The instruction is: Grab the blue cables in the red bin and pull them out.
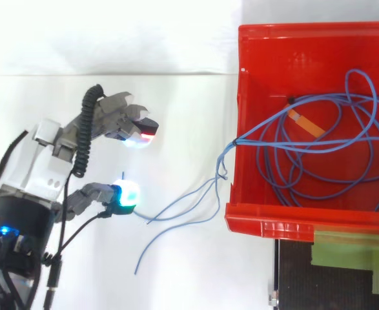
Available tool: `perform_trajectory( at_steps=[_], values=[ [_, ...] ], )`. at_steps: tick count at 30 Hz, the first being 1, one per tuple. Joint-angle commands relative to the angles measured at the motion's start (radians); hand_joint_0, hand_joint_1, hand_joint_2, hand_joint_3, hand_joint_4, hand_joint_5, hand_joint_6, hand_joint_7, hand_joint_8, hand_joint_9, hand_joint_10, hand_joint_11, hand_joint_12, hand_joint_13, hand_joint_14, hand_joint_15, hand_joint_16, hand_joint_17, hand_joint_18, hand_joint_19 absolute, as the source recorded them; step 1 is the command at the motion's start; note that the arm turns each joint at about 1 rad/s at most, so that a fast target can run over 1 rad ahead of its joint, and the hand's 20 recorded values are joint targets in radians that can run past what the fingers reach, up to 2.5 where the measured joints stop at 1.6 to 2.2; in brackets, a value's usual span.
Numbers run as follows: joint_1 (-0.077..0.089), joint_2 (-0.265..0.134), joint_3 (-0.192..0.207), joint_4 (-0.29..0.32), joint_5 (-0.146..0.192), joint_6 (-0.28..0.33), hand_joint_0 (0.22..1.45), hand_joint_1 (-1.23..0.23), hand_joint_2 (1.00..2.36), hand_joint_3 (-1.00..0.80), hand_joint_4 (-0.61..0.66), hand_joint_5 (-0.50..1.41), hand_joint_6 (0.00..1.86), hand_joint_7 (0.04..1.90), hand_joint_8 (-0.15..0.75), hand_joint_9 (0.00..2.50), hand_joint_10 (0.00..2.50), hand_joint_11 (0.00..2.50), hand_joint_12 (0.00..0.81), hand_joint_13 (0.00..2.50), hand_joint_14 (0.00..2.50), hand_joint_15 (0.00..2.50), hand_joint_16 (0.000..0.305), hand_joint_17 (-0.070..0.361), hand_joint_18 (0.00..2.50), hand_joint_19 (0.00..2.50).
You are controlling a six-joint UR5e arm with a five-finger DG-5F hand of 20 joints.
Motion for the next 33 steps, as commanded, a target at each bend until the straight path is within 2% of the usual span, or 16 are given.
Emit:
perform_trajectory(
  at_steps=[1, 3, 4, 5, 7, 8, 9, 10, 11, 13, 20, 28, 32, 33],
  values=[
    [-0.018, -0.013, 0.000, 0.072, -0.033, 0.044, 0.76, -1.01, 1.00, -1.00, 0.18, 0.60, 0.01, 0.61, 0.288, 0.77, 0.02, 1.05, 0.398, 0.62, 0.02, 0.51, 0.056, 0.125, 0.39, 0.38],
    [-0.024, -0.013, 0.001, 0.104, -0.059, 0.010, 0.76, -1.01, 1.00, -1.00, 0.18, 0.60, 0.01, 0.61, 0.287, 0.76, 0.02, 1.05, 0.398, 0.62, 0.02, 0.51, 0.056, 0.125, 0.39, 0.38],
    [-0.030, -0.013, 0.000, 0.129, -0.085, -0.032, 0.76, -1.01, 1.00, -1.00, 0.18, 0.60, 0.01, 0.61, 0.288, 0.76, 0.02, 1.05, 0.397, 0.62, 0.02, 0.51, 0.056, 0.125, 0.39, 0.38],
    [-0.033, -0.013, 0.000, 0.126, -0.100, -0.067, 0.76, -1.01, 1.00, -1.00, 0.17, 0.60, 0.01, 0.61, 0.286, 0.77, 0.02, 1.04, 0.397, 0.62, 0.02, 0.51, 0.056, 0.125, 0.39, 0.38],
    [-0.037, -0.013, 0.000, 0.116, -0.111, -0.096, 0.76, -1.01, 1.00, -1.00, 0.16, 0.60, 0.01, 0.61, 0.286, 0.76, 0.02, 1.05, 0.397, 0.62, 0.02, 0.51, 0.055, 0.125, 0.39, 0.38],
    [-0.047, -0.013, 0.000, 0.100, -0.120, -0.139, 0.76, -1.01, 1.00, -1.00, 0.17, 0.60, 0.01, 0.61, 0.287, 0.76, 0.02, 1.05, 0.398, 0.62, 0.02, 0.51, 0.055, 0.125, 0.39, 0.38],
    [-0.050, -0.013, 0.000, 0.098, -0.122, -0.150, 0.76, -1.01, 1.00, -1.00, 0.16, 0.60, 0.01, 0.61, 0.287, 0.76, 0.02, 1.04, 0.397, 0.62, 0.02, 0.51, 0.055, 0.125, 0.39, 0.39],
    [-0.061, -0.013, 0.000, 0.098, -0.128, -0.179, 0.76, -1.01, 1.00, -1.00, 0.16, 0.60, 0.01, 0.60, 0.284, 0.76, 0.02, 1.05, 0.396, 0.62, 0.02, 0.51, 0.055, 0.125, 0.39, 0.39],
    [-0.061, -0.013, 0.000, 0.098, -0.128, -0.179, 0.76, -1.01, 1.00, -1.00, 0.16, 0.60, 0.01, 0.60, 0.284, 0.76, 0.02, 1.04, 0.397, 0.62, 0.02, 0.51, 0.055, 0.125, 0.39, 0.38],
    [-0.076, -0.013, 0.000, 0.081, -0.146, -0.223, 0.76, -1.01, 1.00, -1.00, 0.16, 0.60, 0.01, 0.60, 0.284, 0.76, 0.02, 1.04, 0.397, 0.62, 0.02, 0.51, 0.055, 0.125, 0.39, 0.38],
    [-0.096, -0.011, 0.001, -0.005, -0.162, -0.245, 0.76, -1.01, 1.00, -1.00, 0.16, 0.60, 0.01, 0.60, 0.284, 0.77, 0.02, 1.05, 0.393, 0.63, 0.02, 0.52, 0.055, 0.125, 0.39, 0.39],
    [-0.102, -0.008, 0.006, -0.031, -0.194, -0.253, 0.77, -1.01, 1.00, -1.00, 0.17, 0.60, 0.01, 0.60, 0.280, 0.78, 0.02, 1.05, 0.393, 0.63, 0.02, 0.51, 0.055, 0.124, 0.40, 0.39],
    [-0.104, -0.008, 0.027, -0.038, -0.194, -0.265, 0.77, -1.01, 1.00, -1.00, 0.15, 0.60, 0.01, 0.61, 0.280, 0.84, 0.02, 1.13, 0.388, 0.68, 0.02, 0.56, 0.055, 0.124, 0.44, 0.42],
    [-0.104, -0.009, 0.038, -0.043, -0.196, -0.283, 0.77, -1.01, 1.00, -1.00, 0.14, 0.59, 0.01, 0.61, 0.272, 0.85, 0.02, 1.16, 0.386, 0.69, 0.02, 0.56, 0.055, 0.124, 0.45, 0.42]
  ],
)
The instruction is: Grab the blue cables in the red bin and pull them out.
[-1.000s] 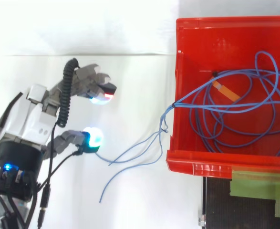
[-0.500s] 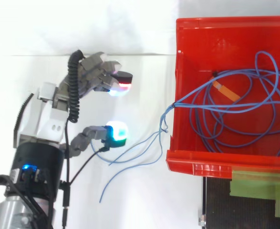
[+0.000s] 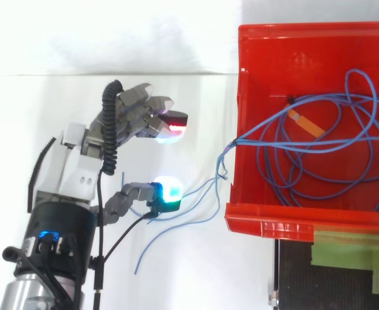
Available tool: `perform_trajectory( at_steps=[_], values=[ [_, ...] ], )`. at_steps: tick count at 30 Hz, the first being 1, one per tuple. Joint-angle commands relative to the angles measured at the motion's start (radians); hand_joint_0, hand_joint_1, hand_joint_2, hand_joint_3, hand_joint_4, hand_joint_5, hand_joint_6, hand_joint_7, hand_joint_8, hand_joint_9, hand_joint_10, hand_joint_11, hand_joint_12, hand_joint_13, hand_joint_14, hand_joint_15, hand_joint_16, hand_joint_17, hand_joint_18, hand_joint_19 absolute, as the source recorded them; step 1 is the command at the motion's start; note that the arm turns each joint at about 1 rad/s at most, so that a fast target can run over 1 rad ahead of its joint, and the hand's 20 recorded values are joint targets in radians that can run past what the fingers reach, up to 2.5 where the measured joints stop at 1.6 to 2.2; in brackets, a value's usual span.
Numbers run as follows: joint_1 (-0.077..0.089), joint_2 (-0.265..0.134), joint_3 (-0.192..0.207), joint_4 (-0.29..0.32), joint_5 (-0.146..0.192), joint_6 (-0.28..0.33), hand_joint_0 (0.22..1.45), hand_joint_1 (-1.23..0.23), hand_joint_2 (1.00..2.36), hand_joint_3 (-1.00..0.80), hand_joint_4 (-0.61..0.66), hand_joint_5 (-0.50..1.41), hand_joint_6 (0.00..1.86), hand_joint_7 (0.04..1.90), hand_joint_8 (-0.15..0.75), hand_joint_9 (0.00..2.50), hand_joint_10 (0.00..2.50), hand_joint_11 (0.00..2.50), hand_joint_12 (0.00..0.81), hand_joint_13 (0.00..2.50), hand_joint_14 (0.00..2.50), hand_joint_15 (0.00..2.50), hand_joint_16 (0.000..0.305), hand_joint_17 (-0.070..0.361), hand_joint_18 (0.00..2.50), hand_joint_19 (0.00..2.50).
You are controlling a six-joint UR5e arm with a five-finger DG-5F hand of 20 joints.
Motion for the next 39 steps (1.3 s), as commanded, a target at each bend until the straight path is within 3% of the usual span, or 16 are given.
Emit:
perform_trajectory(
  at_steps=[1, 7, 11, 17, 30, 39],
  values=[
    [-0.001, -0.001, 0.023, -0.012, -0.002, -0.034, 0.78, -1.01, 1.00, -1.00, 0.13, 0.58, 0.01, 0.61, 0.270, 0.85, 0.02, 1.16, 0.384, 0.70, 0.02, 0.57, 0.055, 0.124, 0.45, 0.42],
    [-0.002, -0.001, 0.029, -0.032, -0.002, -0.121, 0.78, -1.02, 1.00, -1.00, 0.12, 0.55, 0.01, 0.60, 0.267, 0.84, 0.02, 1.19, 0.382, 0.71, 0.02, 0.60, 0.055, 0.123, 0.46, 0.44],
    [-0.007, -0.001, 0.029, -0.041, -0.002, -0.121, 0.78, -1.02, 1.00, -1.00, 0.12, 0.55, 0.01, 0.61, 0.259, 0.86, 0.02, 1.28, 0.384, 0.73, 0.02, 0.62, 0.055, 0.123, 0.47, 0.44],
    [-0.008, 0.011, 0.034, -0.055, -0.004, -0.121, 0.78, -1.02, 1.00, -1.00, 0.12, 0.55, 0.01, 0.61, 0.243, 0.90, 0.00, 1.65, 0.388, 0.77, 0.02, 0.72, 0.055, 0.124, 0.47, 0.45],
    [-0.013, 0.011, 0.075, -0.086, -0.009, -0.133, 0.77, -1.02, 1.00, -1.00, 0.12, 0.56, 0.01, 0.61, 0.236, 0.88, 0.22, 1.62, 0.388, 0.83, 0.03, 0.84, 0.055, 0.124, 0.49, 0.49],
    [-0.030, 0.010, 0.074, -0.148, -0.012, -0.150, 0.77, -1.01, 1.00, -1.00, 0.14, 0.56, 0.01, 0.60, 0.237, 0.89, 0.22, 1.62, 0.391, 0.85, 0.02, 0.85, 0.055, 0.124, 0.51, 0.51]
  ],
)
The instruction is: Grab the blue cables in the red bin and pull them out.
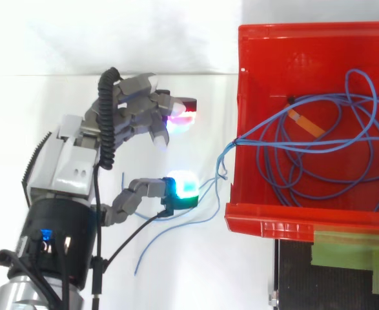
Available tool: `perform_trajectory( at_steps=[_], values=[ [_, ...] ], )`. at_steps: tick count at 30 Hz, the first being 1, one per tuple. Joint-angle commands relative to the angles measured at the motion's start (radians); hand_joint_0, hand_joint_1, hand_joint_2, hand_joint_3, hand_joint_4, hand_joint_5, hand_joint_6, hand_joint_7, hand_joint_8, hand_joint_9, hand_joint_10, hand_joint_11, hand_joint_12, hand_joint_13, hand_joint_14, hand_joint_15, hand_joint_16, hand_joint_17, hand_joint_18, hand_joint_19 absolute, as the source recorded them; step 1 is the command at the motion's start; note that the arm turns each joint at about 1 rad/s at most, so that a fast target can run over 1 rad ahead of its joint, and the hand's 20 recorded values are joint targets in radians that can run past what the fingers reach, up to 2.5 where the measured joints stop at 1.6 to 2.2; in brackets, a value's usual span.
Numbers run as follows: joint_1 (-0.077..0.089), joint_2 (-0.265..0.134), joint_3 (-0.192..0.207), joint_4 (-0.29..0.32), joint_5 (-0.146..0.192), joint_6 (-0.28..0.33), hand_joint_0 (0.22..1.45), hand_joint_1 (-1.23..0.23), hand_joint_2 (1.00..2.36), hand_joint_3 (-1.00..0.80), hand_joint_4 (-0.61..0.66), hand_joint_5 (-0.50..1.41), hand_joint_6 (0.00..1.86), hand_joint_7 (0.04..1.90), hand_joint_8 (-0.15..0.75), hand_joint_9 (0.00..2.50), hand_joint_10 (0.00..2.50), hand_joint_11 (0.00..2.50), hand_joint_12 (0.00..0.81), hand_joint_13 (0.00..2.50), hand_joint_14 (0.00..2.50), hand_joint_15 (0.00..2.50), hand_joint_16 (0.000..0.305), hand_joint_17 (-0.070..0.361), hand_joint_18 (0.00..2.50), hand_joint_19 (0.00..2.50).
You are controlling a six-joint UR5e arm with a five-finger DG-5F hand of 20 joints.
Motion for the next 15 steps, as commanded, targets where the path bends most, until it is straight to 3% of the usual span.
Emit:
perform_trajectory(
  at_steps=[1, 6, 10, 15],
  values=[
    [-0.009, 0.000, 0.000, -0.028, 0.000, 0.001, 0.77, -1.01, 1.00, -1.00, 0.14, 0.56, 0.01, 0.60, 0.239, 0.89, 0.21, 1.62, 0.391, 0.85, 0.03, 0.85, 0.055, 0.124, 0.51, 0.51],
    [-0.012, 0.000, -0.007, -0.038, -0.017, 0.004, 0.77, -1.01, 1.00, -1.00, 0.14, 0.56, 0.01, 0.60, 0.239, 0.89, 0.16, 1.63, 0.388, 0.85, 0.02, 0.85, 0.055, 0.124, 0.52, 0.51],
    [-0.012, 0.000, -0.044, -0.012, -0.026, 0.007, 0.77, -1.00, 1.00, -1.00, 0.14, 0.56, 0.01, 0.60, 0.240, 0.90, 0.14, 1.63, 0.388, 0.86, 0.03, 0.85, 0.055, 0.123, 0.52, 0.51],
    [-0.012, 0.001, -0.044, 0.005, -0.026, 0.007, 0.77, -1.00, 1.00, -1.00, 0.14, 0.56, 0.01, 0.60, 0.240, 0.90, 0.15, 1.64, 0.387, 0.85, 0.03, 0.84, 0.055, 0.123, 0.53, 0.52]
  ],
)
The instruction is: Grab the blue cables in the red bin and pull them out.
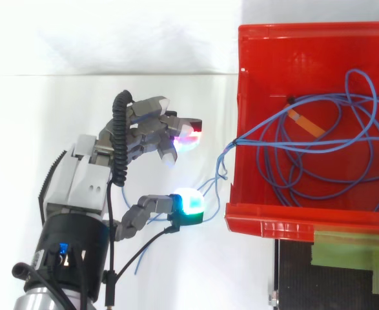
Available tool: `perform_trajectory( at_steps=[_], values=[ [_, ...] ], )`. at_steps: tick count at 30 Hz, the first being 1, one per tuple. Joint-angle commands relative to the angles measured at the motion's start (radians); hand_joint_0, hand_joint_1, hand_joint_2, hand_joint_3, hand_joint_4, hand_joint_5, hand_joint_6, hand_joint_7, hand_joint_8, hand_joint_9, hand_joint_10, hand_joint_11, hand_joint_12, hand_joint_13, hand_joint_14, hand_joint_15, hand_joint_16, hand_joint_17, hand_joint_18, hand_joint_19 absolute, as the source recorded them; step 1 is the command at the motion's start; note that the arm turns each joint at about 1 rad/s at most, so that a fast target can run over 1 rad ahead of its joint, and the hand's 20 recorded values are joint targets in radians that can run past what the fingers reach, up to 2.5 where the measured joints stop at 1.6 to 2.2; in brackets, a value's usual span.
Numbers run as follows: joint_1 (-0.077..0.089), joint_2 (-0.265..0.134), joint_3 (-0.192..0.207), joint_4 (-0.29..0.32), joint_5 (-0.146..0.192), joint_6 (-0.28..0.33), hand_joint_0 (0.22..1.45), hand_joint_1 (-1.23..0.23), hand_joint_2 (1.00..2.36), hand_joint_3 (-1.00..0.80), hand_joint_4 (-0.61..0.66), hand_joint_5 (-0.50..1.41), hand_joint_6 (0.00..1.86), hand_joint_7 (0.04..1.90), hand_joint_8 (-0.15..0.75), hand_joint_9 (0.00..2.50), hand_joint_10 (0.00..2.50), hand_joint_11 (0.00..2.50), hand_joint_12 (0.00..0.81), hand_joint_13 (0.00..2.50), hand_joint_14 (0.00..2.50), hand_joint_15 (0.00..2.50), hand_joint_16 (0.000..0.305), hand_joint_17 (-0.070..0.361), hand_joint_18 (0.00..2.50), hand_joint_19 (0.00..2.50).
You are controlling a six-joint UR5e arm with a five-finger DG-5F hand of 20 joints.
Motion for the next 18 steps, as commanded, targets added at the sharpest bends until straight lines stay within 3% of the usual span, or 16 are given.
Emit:
perform_trajectory(
  at_steps=[1, 8, 18],
  values=[
    [0.000, 0.001, -0.003, 0.009, -0.001, 0.000, 0.77, -1.00, 1.00, -1.00, 0.13, 0.56, 0.01, 0.60, 0.240, 0.91, 0.14, 1.64, 0.388, 0.86, 0.03, 0.83, 0.055, 0.123, 0.53, 0.52],
    [-0.002, 0.000, -0.003, 0.012, -0.002, 0.000, 0.77, -1.00, 1.00, -1.00, 0.14, 0.55, 0.01, 0.58, 0.244, 0.91, 0.00, 1.65, 0.389, 0.85, 0.03, 0.83, 0.055, 0.124, 0.53, 0.52],
    [-0.002, 0.000, -0.003, 0.016, -0.010, 0.000, 0.77, -0.99, 1.00, -1.00, 0.14, 0.52, 0.01, 0.53, 0.264, 0.83, 0.01, 1.38, 0.388, 0.81, 0.03, 0.78, 0.055, 0.124, 0.53, 0.52]
  ],
)
